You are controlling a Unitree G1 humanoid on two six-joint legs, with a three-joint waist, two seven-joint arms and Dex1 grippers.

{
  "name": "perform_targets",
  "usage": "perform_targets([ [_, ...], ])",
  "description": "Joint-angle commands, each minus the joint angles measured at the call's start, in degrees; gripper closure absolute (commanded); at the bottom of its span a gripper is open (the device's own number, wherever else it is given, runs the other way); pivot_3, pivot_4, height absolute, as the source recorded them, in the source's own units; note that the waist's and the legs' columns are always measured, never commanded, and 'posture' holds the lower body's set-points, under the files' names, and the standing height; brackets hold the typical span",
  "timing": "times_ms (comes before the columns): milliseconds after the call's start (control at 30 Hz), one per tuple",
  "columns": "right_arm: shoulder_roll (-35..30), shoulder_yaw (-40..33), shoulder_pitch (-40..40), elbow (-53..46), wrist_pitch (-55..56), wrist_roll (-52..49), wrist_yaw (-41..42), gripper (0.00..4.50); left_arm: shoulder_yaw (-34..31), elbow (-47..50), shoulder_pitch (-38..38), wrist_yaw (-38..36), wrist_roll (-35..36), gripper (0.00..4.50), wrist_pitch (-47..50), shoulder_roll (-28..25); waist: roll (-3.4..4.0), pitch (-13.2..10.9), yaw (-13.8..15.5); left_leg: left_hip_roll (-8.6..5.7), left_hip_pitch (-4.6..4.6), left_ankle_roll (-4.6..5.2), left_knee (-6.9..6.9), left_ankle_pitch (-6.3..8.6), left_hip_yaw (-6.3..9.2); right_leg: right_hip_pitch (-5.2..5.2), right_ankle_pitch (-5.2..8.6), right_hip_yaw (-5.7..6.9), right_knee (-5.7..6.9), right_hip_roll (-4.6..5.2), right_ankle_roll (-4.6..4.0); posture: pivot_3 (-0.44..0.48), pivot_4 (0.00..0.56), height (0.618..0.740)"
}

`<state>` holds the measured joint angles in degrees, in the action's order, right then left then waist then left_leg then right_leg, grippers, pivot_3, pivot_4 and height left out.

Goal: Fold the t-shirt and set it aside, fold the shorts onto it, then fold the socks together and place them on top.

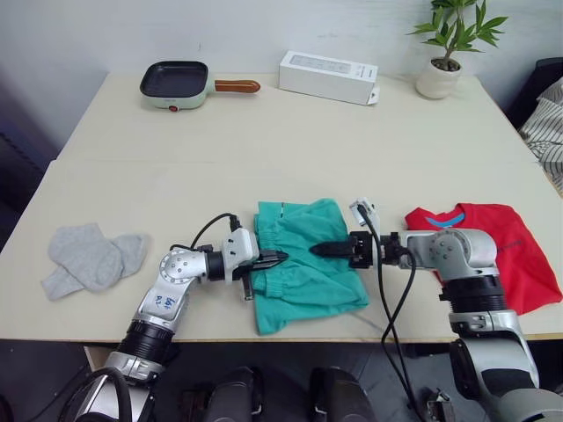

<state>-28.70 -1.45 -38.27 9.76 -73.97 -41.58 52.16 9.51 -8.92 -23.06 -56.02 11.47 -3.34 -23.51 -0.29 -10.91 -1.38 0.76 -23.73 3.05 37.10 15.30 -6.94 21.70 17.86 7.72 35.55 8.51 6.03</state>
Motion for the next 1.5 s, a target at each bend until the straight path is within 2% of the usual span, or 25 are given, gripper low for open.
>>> perform_targets([
  [33, -7.04, -4.11, 0.14, -6.4, -0.05, -5.89, 8.68, 4.5, -2.28, 9.93, 0.7, -1.93, 7.56, 4.12, 6.84, -0.96, 0.08, -0.05, 0.06, 0.0, -0.05, 0.0, 0.0, 0.0, 0.01, 0.04, 0.0, 0.0, 0.0, 0.0, 0.01, 0.0, 0.15, 0.74],
  [100, -12.56, -4.39, 0.73, -7.37, 0.28, -7.08, 13.29, 4.5, -2.96, 14.21, 1.3, -2.12, 11.05, 3.64, 11.43, -1.32, 0.18, -0.11, 0.11, -0.01, -0.24, 0.04, 0.03, 0.02, 0.06, 0.11, -0.04, 0.04, 0.0, -0.01, 0.07, 0.0, 0.15, 0.74],
  [233, -29.31, -4.43, 1.77, -5.14, 6.71, -4.72, 27.05, 4.5, -4.22, 22.86, 3.27, -2.11, 15.74, 2.39, 17.13, -3.45, 0.33, -0.2, 0.44, -0.05, -0.36, 0.1, 0.05, 0.08, 0.06, 0.12, -0.05, 0.09, -0.15, -0.05, 0.09, 0.0, 0.15, 0.74],
  [367, -43.5, -0.29, -0.93, 6.14, 16.42, 4.29, 36.72, 4.5, -6.32, 28.03, 5.67, -1.15, 18.57, 1.12, 19.83, -4.89, 0.5, -0.32, 0.72, -0.06, -0.37, 0.15, 0.11, 0.1, -0.01, 0.05, -0.09, 0.08, -0.57, -0.1, 0.16, 0.0, 0.15, 0.74],
  [467, -48.71, 4.53, -3.62, 16.39, 23.94, 11.15, 40.13, 4.5, -7.03, 29.09, 7.59, -1.91, 19.14, 0.18, 20.02, -6.02, 0.5, -0.32, 0.83, -0.06, -0.33, 0.15, 0.09, 0.11, -0.09, 0.05, -0.09, 0.04, -0.6, -0.09, 0.16, 0.0, 0.15, 0.74],
  [500, -49.86, 6.32, -4.34, 19.31, 26.35, 12.77, 40.31, 4.5, -7.22, 29.2, 8.2, -2.32, 19.12, 0.01, 19.95, -6.49, 0.5, -0.32, 0.82, -0.04, -0.32, 0.14, 0.09, 0.1, -0.09, 0.05, -0.09, 0.04, -0.6, -0.09, 0.16, 0.0, 0.15, 0.74],
  [567, -50.68, 10.38, -6.02, 26.47, 33.02, 17.94, 40.34, 4.5, -7.6, 29.22, 9.03, -2.84, 19.38, 0.01, 19.93, -7.18, 0.5, -0.32, 0.83, -0.04, -0.31, 0.07, 0.11, 0.06, -0.14, 0.08, -0.08, 0.01, -0.6, -0.08, 0.15, 0.0, 0.15, 0.74],
  [733, -44.78, 14.98, -11.69, 44.27, 47.9, 31.06, 38.8, 4.5, -7.93, 28.94, 8.95, -3.33, 19.41, 0.01, 19.97, -7.87, 0.53, -0.33, 0.98, -0.06, -0.33, -0.05, 0.13, 0.02, -0.44, 0.25, -0.09, -0.08, -0.52, -0.07, 0.14, 0.0, 0.15, 0.74],
  [800, -41.53, 15.4, -13.7, 51.02, 54.45, 35.67, 31.27, 4.5, -7.91, 28.83, 8.49, -3.66, 19.09, 0.01, 19.7, -8.18, 0.54, -0.34, 0.92, -0.06, -0.33, 0.07, 0.14, -0.07, -0.53, 0.31, -0.09, -0.07, -0.44, -0.08, 0.14, 0.0, 0.15, 0.74],
  [867, -40.03, 15.49, -13.67, 55.72, 62.22, 39.08, 28.54, 4.5, -7.69, 28.74, 7.96, -4.21, 18.65, 0.01, 19.36, -8.64, 0.54, -0.34, 1.0, -0.04, -0.33, 0.06, 0.18, -0.11, -0.62, 0.41, -0.09, -0.04, -0.26, -0.1, 0.14, 0.0, 0.15, 0.74],
  [933, -38.74, 13.69, -14.94, 58.84, 64.17, 40.05, 24.7, 4.5, -7.58, 28.58, 7.71, -4.14, 17.97, 0.01, 18.51, -8.73, 0.55, -0.34, 1.27, -0.04, -0.33, 0.03, 0.22, -0.15, -0.65, 0.52, -0.09, -0.03, -0.03, -0.11, 0.14, 0.0, 0.15, 0.74],
  [1033, -37.95, 11.34, -16.3, 61.92, 65.16, 40.92, 21.64, 3.77, -7.07, 28.25, 7.33, -3.96, 16.58, 0.0, 17.37, -9.07, 0.58, -0.35, 1.29, -0.06, -0.4, 0.07, 0.24, -0.23, -0.75, 0.68, -0.09, -0.07, 0.09, -0.1, 0.14, 0.0, 0.15, 0.74],
  [1267, -43.8, 8.74, -16.62, 61.55, 71.32, 44.05, 21.53, 1.3, -6.68, 26.32, 6.1, -3.44, 15.06, 0.0, 17.29, -9.25, 0.63, -0.37, 1.28, -0.05, -0.39, 0.1, 0.28, -0.25, -0.81, 0.68, -0.09, -0.12, 0.09, -0.08, 0.14, 0.0, 0.15, 0.74],
  [1367, -47.54, 7.06, -17.66, 60.14, 74.71, 44.76, 21.61, 0.17, -7.68, 25.51, 5.47, -3.1, 13.72, 0.0, 17.7, -11.0, 0.63, -0.37, 1.13, -0.05, -0.38, 0.09, 0.26, -0.25, -0.82, 0.7, -0.09, -0.14, 0.1, -0.08, 0.14, 0.0, 0.15, 0.74],
  [1400, -48.74, 6.53, -17.88, 59.44, 77.07, 44.89, 21.24, 0.04, -9.19, 25.47, 5.32, -2.6, 14.37, 0.0, 18.46, -11.65, 0.63, -0.37, 1.1, -0.04, -0.37, 0.09, 0.25, -0.24, -0.83, 0.71, -0.09, -0.15, 0.1, -0.08, 0.14, 0.0, 0.15, 0.74],
  [1500, -49.84, 3.6, -18.73, 55.92, 82.41, 43.12, 23.03, 0.04, -12.89, 25.12, 5.63, -1.57, 15.82, 0.0, 20.06, -13.74, 0.64, -0.37, 0.32, 0.01, -0.34, 0.05, 0.19, -0.23, -0.9, 0.76, -0.09, -0.22, 0.11, -0.1, 0.14, 0.0, 0.15, 0.74],
])
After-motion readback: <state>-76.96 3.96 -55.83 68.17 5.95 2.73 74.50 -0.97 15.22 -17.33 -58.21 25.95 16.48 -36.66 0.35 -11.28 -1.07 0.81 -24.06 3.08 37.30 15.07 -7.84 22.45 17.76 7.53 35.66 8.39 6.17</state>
